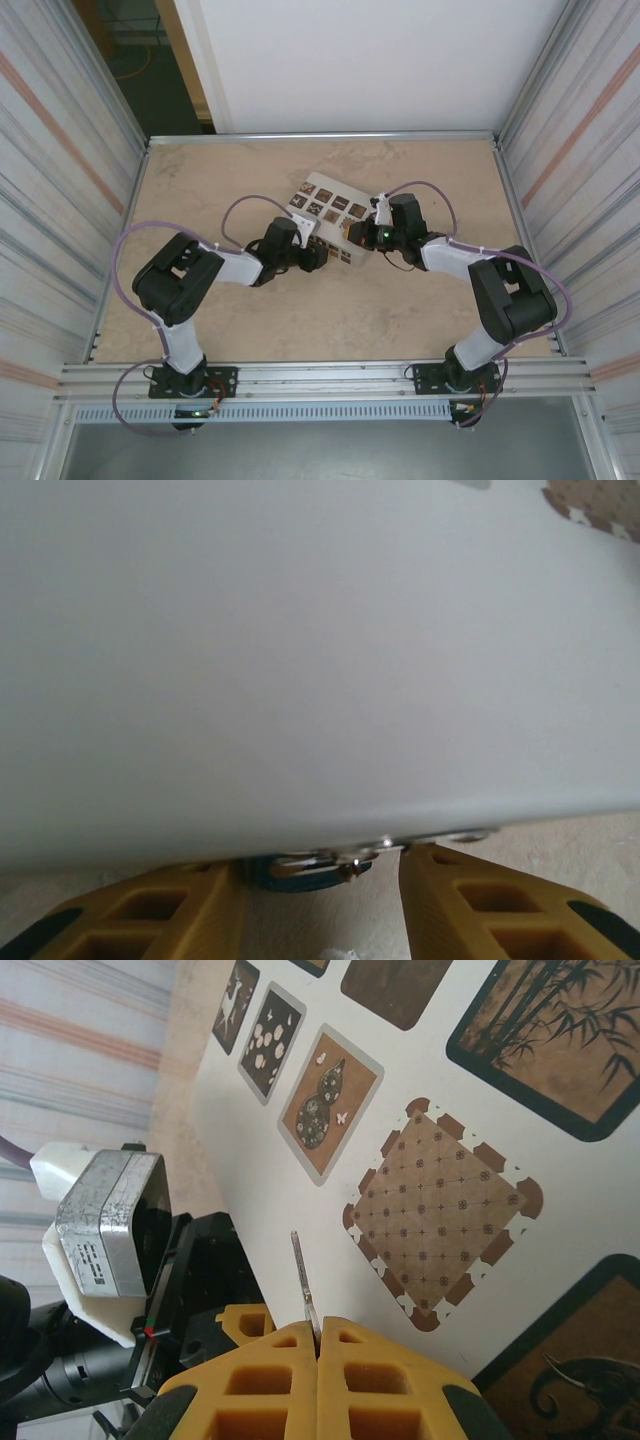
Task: Unlock the padlock with the key
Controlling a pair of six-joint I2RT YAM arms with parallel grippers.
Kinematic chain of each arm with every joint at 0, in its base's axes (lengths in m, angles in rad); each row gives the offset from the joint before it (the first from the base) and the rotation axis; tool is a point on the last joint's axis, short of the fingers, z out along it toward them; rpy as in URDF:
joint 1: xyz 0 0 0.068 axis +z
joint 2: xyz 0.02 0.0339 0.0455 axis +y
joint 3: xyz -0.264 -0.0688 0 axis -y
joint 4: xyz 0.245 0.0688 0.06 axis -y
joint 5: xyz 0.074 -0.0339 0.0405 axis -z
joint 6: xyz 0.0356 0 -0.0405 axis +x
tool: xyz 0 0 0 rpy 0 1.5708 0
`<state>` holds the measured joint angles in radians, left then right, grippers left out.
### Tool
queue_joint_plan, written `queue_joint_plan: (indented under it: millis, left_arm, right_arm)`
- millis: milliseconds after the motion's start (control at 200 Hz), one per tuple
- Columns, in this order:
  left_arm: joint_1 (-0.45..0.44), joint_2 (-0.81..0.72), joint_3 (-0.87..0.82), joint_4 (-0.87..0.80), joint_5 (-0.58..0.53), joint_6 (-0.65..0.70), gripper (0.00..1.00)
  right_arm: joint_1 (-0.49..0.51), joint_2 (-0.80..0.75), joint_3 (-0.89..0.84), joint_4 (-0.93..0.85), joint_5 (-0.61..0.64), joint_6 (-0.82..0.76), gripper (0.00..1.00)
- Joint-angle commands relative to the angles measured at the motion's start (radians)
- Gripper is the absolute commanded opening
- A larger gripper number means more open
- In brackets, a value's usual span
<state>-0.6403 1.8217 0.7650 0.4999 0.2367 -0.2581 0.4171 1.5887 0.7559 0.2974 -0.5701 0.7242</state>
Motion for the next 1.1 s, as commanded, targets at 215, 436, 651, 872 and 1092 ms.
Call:
queue_joint_plan:
  millis: [215,436,651,872,1092]
  left_arm:
    - [-0.021,0.021,0.063,-0.005,-0.029,0.025,0.36]
    - [-0.023,0.025,0.076,-0.017,-0.053,0.016,0.32]
    - [-0.024,0.020,0.083,-0.020,-0.058,0.009,0.23]
    - [-0.027,-0.027,0.062,-0.026,-0.038,-0.023,0.16]
    - [-0.027,-0.123,0.060,-0.143,0.025,-0.133,0.14]
  right_arm:
    - [0.021,-0.009,0.004,-0.072,0.015,-0.011,0.00]
    - [0.027,-0.013,0.003,-0.074,0.019,-0.010,0.00]
    - [0.032,-0.026,0.003,-0.069,0.017,-0.005,0.00]
    - [0.029,-0.095,0.015,-0.085,0.019,-0.014,0.00]
    - [0.021,-0.224,0.000,-0.163,0.042,-0.076,0.00]
